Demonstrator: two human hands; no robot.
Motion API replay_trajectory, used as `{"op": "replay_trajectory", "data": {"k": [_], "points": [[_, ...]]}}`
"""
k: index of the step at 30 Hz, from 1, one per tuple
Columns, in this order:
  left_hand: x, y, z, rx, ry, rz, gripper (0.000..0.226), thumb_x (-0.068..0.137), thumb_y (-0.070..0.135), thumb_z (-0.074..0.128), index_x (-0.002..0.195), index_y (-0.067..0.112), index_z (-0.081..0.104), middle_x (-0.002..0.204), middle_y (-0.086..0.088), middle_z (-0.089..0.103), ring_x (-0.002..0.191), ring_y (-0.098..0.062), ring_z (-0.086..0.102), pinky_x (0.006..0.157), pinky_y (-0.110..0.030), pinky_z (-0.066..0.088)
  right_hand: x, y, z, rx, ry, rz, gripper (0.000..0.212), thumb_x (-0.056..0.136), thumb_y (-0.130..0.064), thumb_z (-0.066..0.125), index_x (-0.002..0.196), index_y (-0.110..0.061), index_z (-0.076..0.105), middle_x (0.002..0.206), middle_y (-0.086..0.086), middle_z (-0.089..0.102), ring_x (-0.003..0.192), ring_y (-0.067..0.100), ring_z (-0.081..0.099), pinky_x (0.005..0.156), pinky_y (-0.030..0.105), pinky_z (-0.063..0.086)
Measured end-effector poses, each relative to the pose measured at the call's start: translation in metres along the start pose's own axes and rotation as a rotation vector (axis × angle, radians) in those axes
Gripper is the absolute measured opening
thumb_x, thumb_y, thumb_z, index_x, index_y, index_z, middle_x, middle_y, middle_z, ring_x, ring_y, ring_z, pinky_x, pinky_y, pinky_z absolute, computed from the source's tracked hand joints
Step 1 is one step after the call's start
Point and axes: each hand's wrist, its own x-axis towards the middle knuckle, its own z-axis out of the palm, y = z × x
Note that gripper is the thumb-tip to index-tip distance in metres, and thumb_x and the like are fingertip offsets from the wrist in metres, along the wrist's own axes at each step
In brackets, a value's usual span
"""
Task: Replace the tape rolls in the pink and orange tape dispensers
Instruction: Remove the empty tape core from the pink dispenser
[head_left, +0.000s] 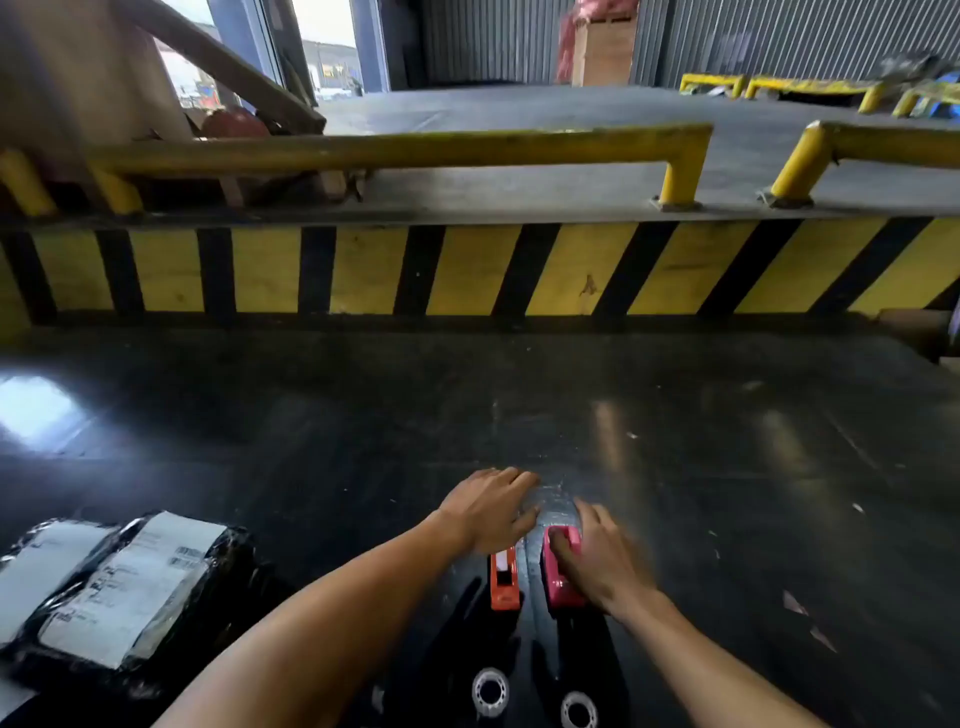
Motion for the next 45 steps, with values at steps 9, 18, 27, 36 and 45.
{"op": "replay_trajectory", "data": {"k": [9, 18, 27, 36, 45], "points": [[0.023, 0.014, 0.065, 0.039, -0.256, 0.057, 0.08, 0.086, 0.008, 0.057, 0.155, 0.02, 0.02, 0.158, -0.007, 0.035, 0.13, -0.037, 0.052, 0.102, -0.048, 0.047, -0.02, 0.035, 0.066, 0.12, -0.103, 0.166, 0.055, 0.082, -0.057, 0.047, 0.127, -0.023, 0.048, 0.11, 0.006, 0.062, 0.103, 0.029, 0.058, 0.085, 0.044, 0.052], [0.027, 0.024, 0.091, -0.053, -0.295, 0.014, 0.073, 0.081, 0.012, 0.071, 0.146, 0.013, 0.036, 0.149, -0.018, 0.039, 0.133, -0.041, 0.044, 0.105, -0.053, 0.045, -0.022, 0.058, 0.071, 0.151, -0.133, 0.164, 0.033, 0.083, -0.033, 0.053, 0.116, -0.029, 0.056, 0.107, 0.003, 0.064, 0.104, 0.027, 0.06, 0.085, 0.039, 0.051], [0.023, 0.036, 0.097, -0.081, -0.238, -0.029, 0.068, 0.086, 0.011, 0.069, 0.146, 0.008, 0.037, 0.155, -0.018, 0.033, 0.139, -0.039, 0.038, 0.111, -0.05, 0.041, -0.013, 0.061, 0.089, 0.187, -0.054, 0.268, 0.054, 0.064, -0.066, 0.053, 0.099, -0.026, 0.065, 0.092, -0.003, 0.07, 0.089, 0.022, 0.066, 0.075, 0.038, 0.056], [0.027, 0.033, 0.096, -0.081, -0.246, -0.052, 0.058, 0.086, 0.008, 0.065, 0.14, 0.009, 0.045, 0.142, -0.018, 0.044, 0.128, -0.038, 0.048, 0.102, -0.05, 0.048, -0.005, 0.057, 0.099, 0.16, -0.006, 0.35, 0.053, 0.064, -0.063, 0.052, 0.092, -0.02, 0.066, 0.091, 0.003, 0.069, 0.086, 0.027, 0.066, 0.073, 0.038, 0.056], [0.004, 0.039, 0.106, -0.029, -0.193, 0.045, 0.064, 0.085, 0.013, 0.063, 0.144, 0.015, 0.041, 0.134, -0.014, 0.05, 0.125, -0.034, 0.048, 0.099, -0.048, 0.048, -0.028, 0.092, 0.052, 0.147, -0.178, 0.187, 0.052, 0.077, -0.03, 0.071, 0.125, -0.018, 0.057, 0.117, 0.007, 0.055, 0.109, 0.025, 0.055, 0.089, 0.03, 0.043]]}}
